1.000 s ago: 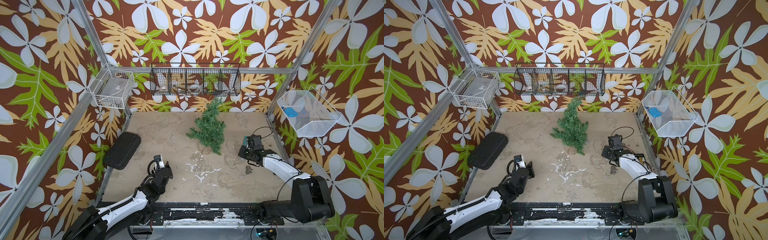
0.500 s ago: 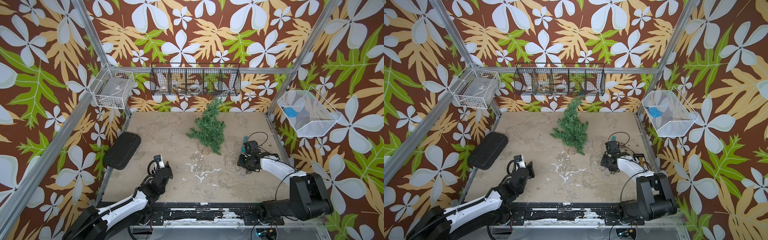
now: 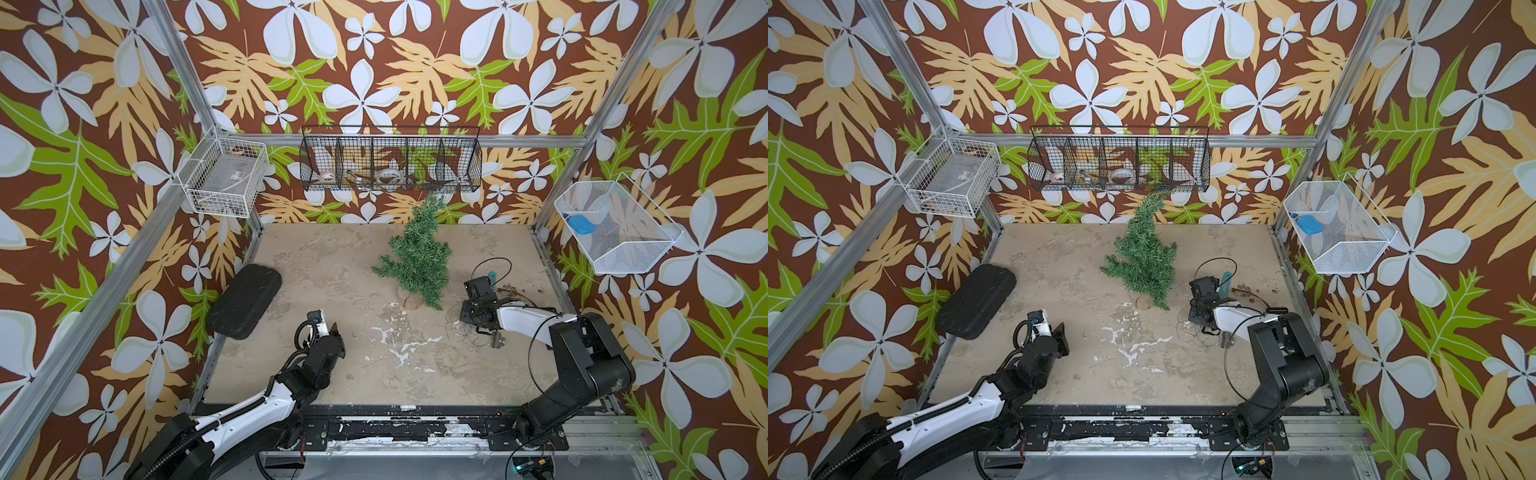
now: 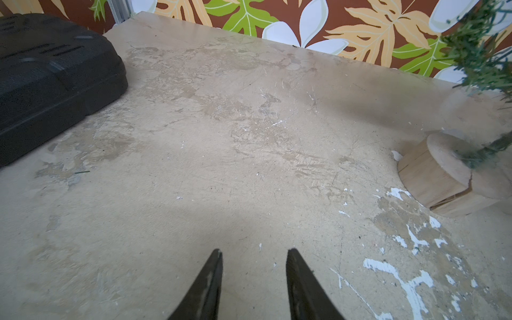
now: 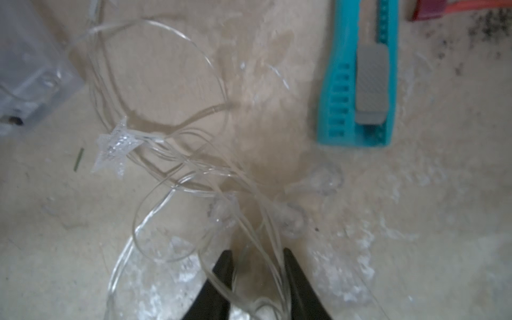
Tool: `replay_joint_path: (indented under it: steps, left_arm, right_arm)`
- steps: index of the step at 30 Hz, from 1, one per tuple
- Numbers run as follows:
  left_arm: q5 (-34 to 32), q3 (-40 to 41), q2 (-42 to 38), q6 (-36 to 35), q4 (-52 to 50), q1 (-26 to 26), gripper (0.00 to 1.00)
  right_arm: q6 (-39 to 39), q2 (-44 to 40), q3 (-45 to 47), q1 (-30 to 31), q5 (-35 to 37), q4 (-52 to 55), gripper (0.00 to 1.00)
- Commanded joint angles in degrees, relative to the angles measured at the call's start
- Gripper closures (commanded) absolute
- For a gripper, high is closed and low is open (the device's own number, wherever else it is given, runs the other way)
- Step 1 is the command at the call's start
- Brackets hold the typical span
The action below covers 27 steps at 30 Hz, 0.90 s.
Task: Remove string lights from the small christmas tree
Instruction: Adjust the light string at the center of the board.
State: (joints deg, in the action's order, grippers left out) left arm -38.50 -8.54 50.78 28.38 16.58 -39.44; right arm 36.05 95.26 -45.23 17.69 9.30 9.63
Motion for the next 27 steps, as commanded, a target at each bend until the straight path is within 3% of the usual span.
replay_joint_path:
  steps: [1,3,6,19,27]
  left_arm:
    - [-0.74,0.03,-0.02,0.01,0.87,0.07,0.60]
    - [-0.72,0.01,0.10,-0.05,0.91,0.07,0.59]
    - [-0.80,-0.05,0.10,0.18,0.75,0.07,0.60]
    - [-0.57,-0.03,0.37,0.18,0.91,0.10,0.60]
    - [-0.30,-0.06,0.54,-0.13,1.11,0.09,0.60]
  right_arm:
    - [1.22,2.54,-0.04,0.15,-8.07,7.66,0.82]
    - [1.14,2.72,-1.17,0.03,-8.10,6.61,0.93]
    - [0.78,3.00,-3.60,0.04,-8.72,5.70,1.00]
    - [-2.43,-6.08,-13.24,-1.59,-8.86,5.83,1.00]
    - [-2.66,-8.53,-23.68,-2.39,-8.44,7.17,1.00]
